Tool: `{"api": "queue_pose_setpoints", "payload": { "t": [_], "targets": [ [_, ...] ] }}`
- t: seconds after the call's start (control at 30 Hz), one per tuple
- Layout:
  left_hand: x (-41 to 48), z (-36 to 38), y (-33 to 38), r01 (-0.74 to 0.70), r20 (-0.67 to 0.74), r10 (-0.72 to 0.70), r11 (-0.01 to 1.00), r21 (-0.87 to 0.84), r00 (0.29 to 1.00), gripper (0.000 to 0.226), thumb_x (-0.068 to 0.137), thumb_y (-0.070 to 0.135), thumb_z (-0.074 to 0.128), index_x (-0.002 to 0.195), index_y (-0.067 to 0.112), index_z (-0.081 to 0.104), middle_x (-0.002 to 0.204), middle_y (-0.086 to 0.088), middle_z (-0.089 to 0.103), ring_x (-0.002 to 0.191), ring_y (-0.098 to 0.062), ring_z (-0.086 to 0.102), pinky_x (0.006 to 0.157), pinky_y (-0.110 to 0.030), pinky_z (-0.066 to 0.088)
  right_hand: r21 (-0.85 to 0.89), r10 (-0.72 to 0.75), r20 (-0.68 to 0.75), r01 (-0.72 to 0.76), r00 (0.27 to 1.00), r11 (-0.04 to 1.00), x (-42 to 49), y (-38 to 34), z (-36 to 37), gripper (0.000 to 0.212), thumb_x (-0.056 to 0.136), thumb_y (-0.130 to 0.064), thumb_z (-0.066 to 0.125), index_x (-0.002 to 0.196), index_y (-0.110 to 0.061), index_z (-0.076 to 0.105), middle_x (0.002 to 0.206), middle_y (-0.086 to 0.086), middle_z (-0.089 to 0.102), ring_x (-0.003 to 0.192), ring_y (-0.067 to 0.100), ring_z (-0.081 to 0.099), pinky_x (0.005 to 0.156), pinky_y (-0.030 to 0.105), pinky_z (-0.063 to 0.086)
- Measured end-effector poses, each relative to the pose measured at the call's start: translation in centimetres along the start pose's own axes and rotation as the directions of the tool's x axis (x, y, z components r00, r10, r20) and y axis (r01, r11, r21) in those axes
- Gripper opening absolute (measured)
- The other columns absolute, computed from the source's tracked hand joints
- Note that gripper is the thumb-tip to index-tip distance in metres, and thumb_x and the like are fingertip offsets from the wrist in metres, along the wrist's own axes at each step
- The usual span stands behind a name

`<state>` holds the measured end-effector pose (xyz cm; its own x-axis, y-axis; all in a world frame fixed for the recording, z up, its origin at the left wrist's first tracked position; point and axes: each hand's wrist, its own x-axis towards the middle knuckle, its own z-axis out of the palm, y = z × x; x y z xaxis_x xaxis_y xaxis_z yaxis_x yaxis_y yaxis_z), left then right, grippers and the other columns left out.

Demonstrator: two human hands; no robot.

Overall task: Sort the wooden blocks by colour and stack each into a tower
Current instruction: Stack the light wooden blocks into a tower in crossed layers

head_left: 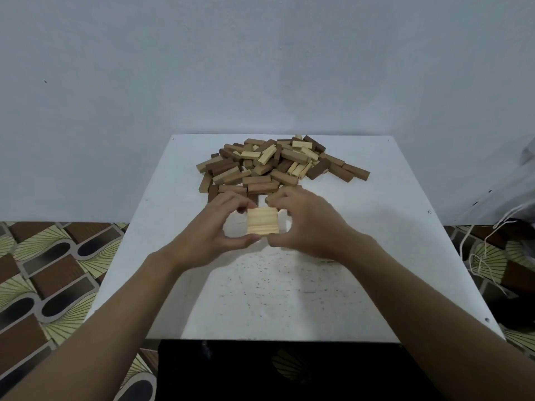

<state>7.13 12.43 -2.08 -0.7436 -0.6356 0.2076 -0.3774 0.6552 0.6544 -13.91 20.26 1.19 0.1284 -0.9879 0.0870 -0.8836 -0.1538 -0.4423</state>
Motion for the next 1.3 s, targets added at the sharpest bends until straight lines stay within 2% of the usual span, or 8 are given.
{"api": "queue_pose_setpoints", "payload": {
  "t": [0.13,0.23,0.27,0.47,0.7,0.83,1.03,1.3],
  "targets": [
    [2.8,0.8,2.2,-0.033,0.081,0.030,0.999,0.026,0.996,0.043,0.086,0.050,0.076,0.121,0.036,0.056,0.118,0.018,0.054,0.114,-0.007,0.049,0.097,-0.017,0.030,0.026,0.109,-0.030,-0.108,0.994,0.994,-1.6,2.7,-2.6,0.056,0.073,-0.054,0.079,0.123,-0.035,0.063,0.119,-0.013,0.059,0.111,0.010,0.043,0.093,0.044,0.038],
    [4.6,2.4,3.7,-0.052,0.105,0.044,0.996,0.073,0.993,0.047,0.084,0.061,0.069,0.121,0.035,0.056,0.116,0.018,0.053,0.111,0.002,0.045,0.102,-0.033,0.027,0.043,0.180,-0.032,-0.179,0.983,0.983,-3.0,4.9,-4.1,0.054,0.072,-0.056,0.080,0.119,-0.035,0.065,0.121,-0.016,0.057,0.114,0.009,0.041,0.096,0.044,0.034],
    [5.1,3.0,4.3,-0.054,0.107,0.046,0.996,0.075,0.993,0.048,0.083,0.063,0.067,0.121,0.035,0.056,0.114,0.019,0.052,0.112,0.004,0.043,0.101,-0.035,0.025,0.045,0.196,-0.031,-0.195,0.980,0.980,-3.5,5.5,-4.5,0.053,0.071,-0.057,0.081,0.118,-0.035,0.065,0.121,-0.017,0.057,0.114,0.008,0.041,0.097,0.044,0.034],
    [6.1,6.3,5.6,-0.029,0.131,0.016,0.995,0.091,0.991,0.045,0.083,0.063,0.070,0.119,0.038,0.057,0.113,0.020,0.048,0.118,-0.003,0.039,0.101,-0.036,0.020,0.036,0.225,0.040,-0.226,0.974,0.973,-5.5,8.1,-5.2,0.060,0.070,-0.061,0.080,0.122,-0.035,0.066,0.121,-0.019,0.056,0.119,0.009,0.041,0.102,0.051,0.033],
    [5.7,8.3,5.4,0.026,0.124,-0.033,0.998,0.057,0.992,0.052,0.075,0.071,0.064,0.117,0.040,0.055,0.115,0.028,0.049,0.119,0.004,0.040,0.095,-0.032,0.017,0.057,0.245,0.089,-0.251,0.965,0.966,-6.2,9.2,-4.4,0.058,0.071,-0.055,0.083,0.122,-0.035,0.066,0.120,-0.015,0.055,0.118,0.010,0.040,0.103,0.051,0.033],
    [5.4,8.6,5.2,0.035,0.135,-0.041,0.998,0.049,0.990,0.053,0.073,0.076,0.059,0.115,0.044,0.052,0.117,0.023,0.050,0.120,0.004,0.039,0.097,-0.033,0.016,0.058,0.256,0.094,-0.262,0.962,0.963,-6.3,9.6,-4.0,0.057,0.069,-0.055,0.084,0.120,-0.036,0.067,0.119,-0.015,0.054,0.116,0.010,0.040,0.102,0.050,0.034],
    [5.4,8.9,5.5,0.063,0.140,-0.069,0.997,0.041,0.988,0.049,0.076,0.068,0.065,0.116,0.044,0.052,0.119,0.018,0.051,0.120,0.002,0.039,0.098,-0.033,0.017,0.057,0.260,0.086,-0.265,0.962,0.962,-6.3,10.0,-3.7,0.057,0.067,-0.056,0.086,0.117,-0.038,0.068,0.118,-0.015,0.054,0.115,0.010,0.041,0.101,0.049,0.034],
    [5.2,9.1,5.3,0.072,0.132,-0.073,0.997,0.012,0.989,0.057,0.074,0.071,0.065,0.122,0.043,0.054,0.119,0.020,0.051,0.121,0.000,0.043,0.098,-0.033,0.020,0.078,0.265,0.087,-0.272,0.960,0.959,-6.4,10.2,-3.7,0.062,0.064,-0.059,0.086,0.119,-0.040,0.066,0.113,-0.017,0.052,0.111,0.008,0.043,0.099,0.047,0.035]
  ]
}}
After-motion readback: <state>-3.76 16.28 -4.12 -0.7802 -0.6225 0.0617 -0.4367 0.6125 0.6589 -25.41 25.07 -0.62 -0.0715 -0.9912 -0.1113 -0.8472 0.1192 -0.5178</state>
